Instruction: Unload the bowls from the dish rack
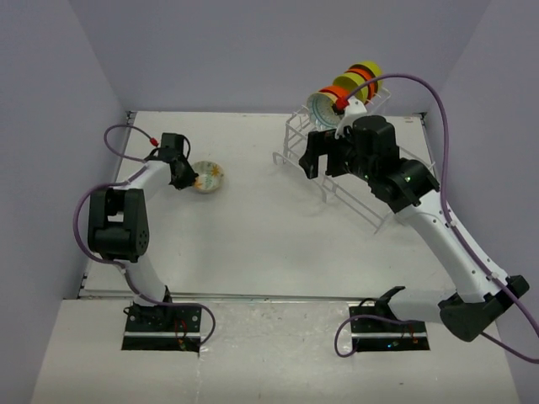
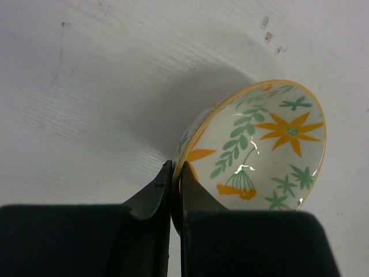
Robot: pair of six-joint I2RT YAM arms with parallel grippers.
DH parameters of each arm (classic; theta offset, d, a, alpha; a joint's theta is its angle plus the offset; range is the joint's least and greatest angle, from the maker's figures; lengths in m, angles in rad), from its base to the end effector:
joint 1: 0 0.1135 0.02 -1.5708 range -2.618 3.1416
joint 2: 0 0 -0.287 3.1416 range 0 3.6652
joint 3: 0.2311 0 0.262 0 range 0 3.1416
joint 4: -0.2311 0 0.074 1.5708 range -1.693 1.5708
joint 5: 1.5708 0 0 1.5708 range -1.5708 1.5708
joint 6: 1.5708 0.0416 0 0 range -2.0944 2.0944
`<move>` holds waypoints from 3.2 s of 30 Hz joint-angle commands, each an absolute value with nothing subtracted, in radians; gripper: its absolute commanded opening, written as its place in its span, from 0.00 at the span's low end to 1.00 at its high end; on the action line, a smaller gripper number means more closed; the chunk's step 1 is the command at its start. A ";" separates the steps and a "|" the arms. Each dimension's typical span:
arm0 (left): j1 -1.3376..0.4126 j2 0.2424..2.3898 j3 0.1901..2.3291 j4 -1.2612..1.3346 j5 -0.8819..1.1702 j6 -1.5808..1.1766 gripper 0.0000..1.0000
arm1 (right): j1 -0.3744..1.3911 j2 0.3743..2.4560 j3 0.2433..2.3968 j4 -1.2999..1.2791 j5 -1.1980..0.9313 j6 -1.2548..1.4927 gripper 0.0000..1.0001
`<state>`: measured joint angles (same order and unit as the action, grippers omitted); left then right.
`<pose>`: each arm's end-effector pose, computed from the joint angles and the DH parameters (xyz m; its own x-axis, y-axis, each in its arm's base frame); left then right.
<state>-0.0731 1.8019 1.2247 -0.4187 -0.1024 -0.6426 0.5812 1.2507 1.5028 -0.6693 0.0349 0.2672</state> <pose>0.3942 -0.0246 0.2072 -0.6804 -0.5479 -0.4867 -0.4878 0.8342 -0.2572 0.2243 0.1456 0.4608 -0.4645 0.0106 -0.8855 -0.4141 0.8813 0.2278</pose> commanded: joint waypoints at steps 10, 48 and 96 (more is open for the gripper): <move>-0.037 1.663 1.089 -0.297 -0.032 -0.698 0.99 | 0.594 1.417 1.748 -0.807 0.420 0.054 0.99; -0.344 1.094 1.106 -0.598 -0.344 -0.480 1.00 | 0.598 1.826 1.953 -0.195 1.022 -0.675 0.00; -0.535 1.433 1.483 -0.448 -0.052 -0.400 0.18 | 0.709 1.548 1.824 -0.618 0.098 0.327 0.00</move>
<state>-0.5373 1.4254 1.4364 -0.4381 -0.0158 -0.4217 0.7055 1.5768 1.8145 -0.7170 0.1783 0.2703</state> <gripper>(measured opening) 0.315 0.029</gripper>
